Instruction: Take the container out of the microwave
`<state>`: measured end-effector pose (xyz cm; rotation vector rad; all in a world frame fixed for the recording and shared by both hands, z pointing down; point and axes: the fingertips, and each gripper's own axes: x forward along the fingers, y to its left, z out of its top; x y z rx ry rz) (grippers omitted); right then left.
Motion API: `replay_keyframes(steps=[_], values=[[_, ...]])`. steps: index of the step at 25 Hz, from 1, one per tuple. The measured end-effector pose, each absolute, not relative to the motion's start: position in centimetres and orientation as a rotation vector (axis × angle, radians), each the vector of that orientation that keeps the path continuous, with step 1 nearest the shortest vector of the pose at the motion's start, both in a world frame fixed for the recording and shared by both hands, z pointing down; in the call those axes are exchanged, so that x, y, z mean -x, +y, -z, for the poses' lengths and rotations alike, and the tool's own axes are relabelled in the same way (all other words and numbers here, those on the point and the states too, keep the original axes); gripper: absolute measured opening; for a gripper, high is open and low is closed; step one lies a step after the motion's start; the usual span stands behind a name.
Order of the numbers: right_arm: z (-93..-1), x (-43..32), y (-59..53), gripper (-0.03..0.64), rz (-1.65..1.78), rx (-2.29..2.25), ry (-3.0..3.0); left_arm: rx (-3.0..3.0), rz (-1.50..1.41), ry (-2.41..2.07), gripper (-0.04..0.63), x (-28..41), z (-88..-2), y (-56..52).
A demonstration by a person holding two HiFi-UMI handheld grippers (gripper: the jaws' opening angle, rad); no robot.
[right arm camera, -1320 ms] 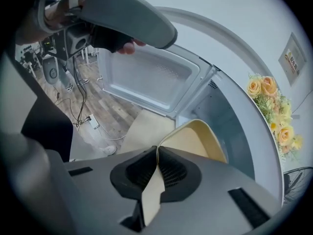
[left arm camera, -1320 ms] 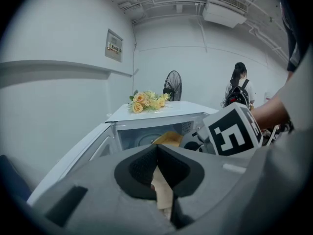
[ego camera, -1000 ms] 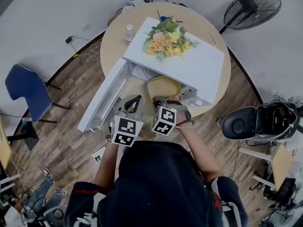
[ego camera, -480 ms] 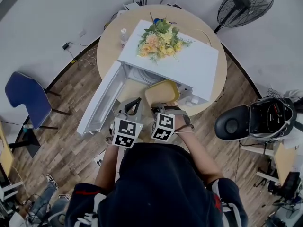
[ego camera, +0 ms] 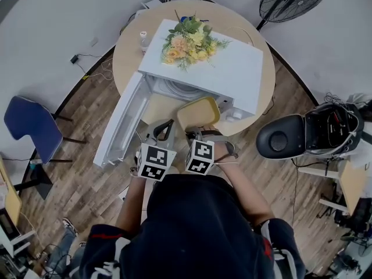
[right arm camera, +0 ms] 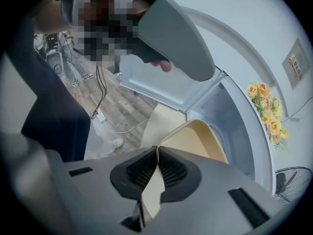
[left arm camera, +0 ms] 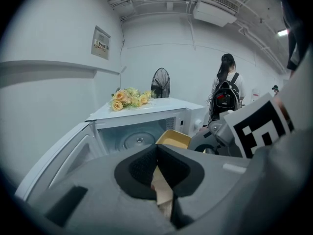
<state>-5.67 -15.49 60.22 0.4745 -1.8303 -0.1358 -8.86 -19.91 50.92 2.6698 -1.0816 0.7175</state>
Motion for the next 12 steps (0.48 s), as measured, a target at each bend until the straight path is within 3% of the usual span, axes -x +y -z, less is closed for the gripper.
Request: replay_keyframes(steps=[12], values=[[-60.2, 6.2, -13.6, 0.020, 0.112, -0.499, -1.804, -2.718, -0.738, -1.002, 0.012, 9.0, -51.0, -18.6]])
